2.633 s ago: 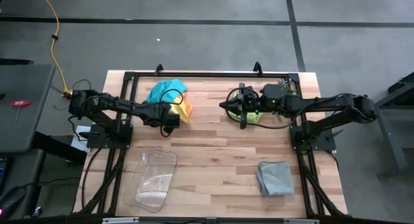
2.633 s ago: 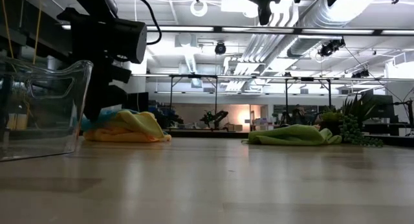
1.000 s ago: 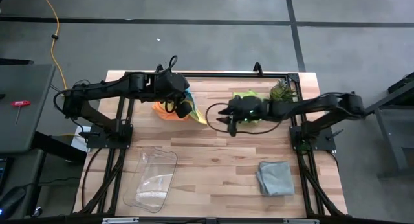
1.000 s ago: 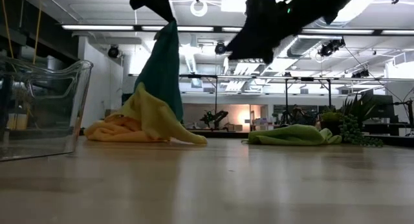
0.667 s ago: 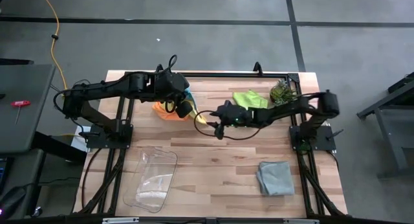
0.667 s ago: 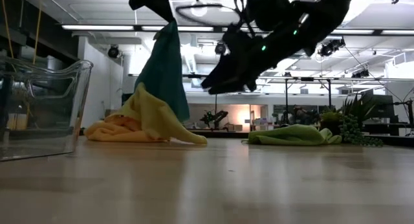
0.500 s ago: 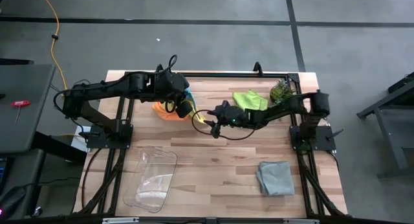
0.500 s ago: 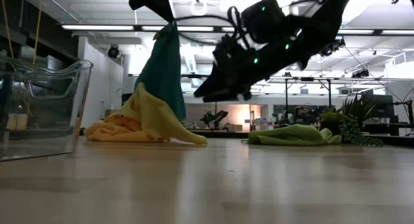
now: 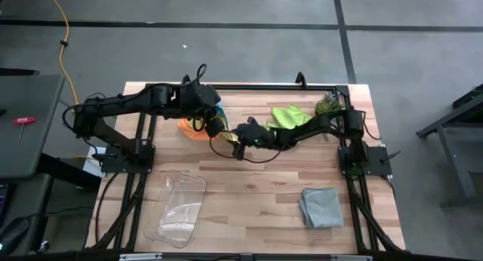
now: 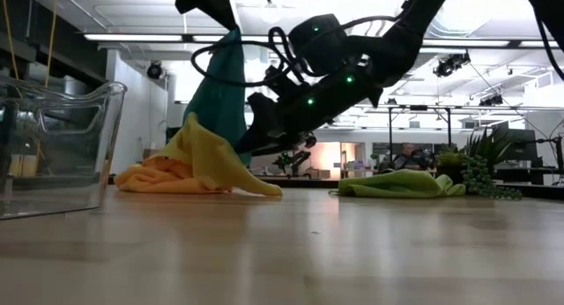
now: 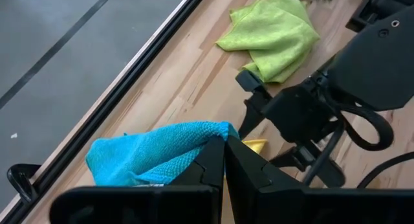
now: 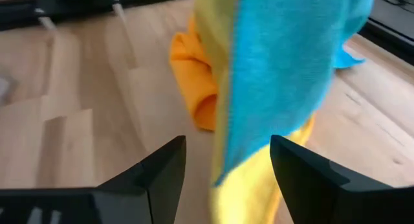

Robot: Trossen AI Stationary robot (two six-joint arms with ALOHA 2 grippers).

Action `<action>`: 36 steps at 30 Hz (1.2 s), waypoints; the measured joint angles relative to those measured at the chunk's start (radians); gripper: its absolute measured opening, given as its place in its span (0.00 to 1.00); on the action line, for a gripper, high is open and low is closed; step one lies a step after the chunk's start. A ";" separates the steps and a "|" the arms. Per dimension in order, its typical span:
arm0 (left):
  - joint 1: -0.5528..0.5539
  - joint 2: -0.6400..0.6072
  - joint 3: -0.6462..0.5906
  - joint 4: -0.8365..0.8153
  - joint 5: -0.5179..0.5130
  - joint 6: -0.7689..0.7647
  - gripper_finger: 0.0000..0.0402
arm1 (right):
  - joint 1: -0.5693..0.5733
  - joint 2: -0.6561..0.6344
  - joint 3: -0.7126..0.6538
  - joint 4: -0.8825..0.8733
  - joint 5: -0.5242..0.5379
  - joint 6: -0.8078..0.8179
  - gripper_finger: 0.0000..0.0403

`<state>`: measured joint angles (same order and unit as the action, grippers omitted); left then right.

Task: Fold microfiber towels
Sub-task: Fold the blue microfiber cloth

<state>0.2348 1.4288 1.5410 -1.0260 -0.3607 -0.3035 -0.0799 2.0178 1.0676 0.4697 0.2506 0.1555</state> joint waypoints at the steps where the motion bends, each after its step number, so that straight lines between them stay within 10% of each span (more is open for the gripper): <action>1: 0.000 0.000 0.000 0.000 0.000 0.000 0.00 | -0.001 0.000 0.001 -0.005 0.009 0.000 0.54; 11: 0.000 0.000 0.000 -0.001 -0.001 0.000 0.00 | -0.011 -0.006 -0.002 -0.062 0.008 0.024 0.46; 21: 0.000 0.000 0.000 -0.002 -0.001 0.000 0.00 | -0.011 -0.029 -0.002 -0.089 -0.002 0.073 0.03; 36: 0.057 -0.079 -0.001 -0.016 -0.027 0.154 0.00 | -0.114 -0.507 -0.003 -0.569 0.039 -0.158 0.00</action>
<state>0.2916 1.3499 1.5402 -1.0418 -0.3874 -0.1498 -0.1943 1.5107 1.0649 -0.0991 0.2895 -0.0021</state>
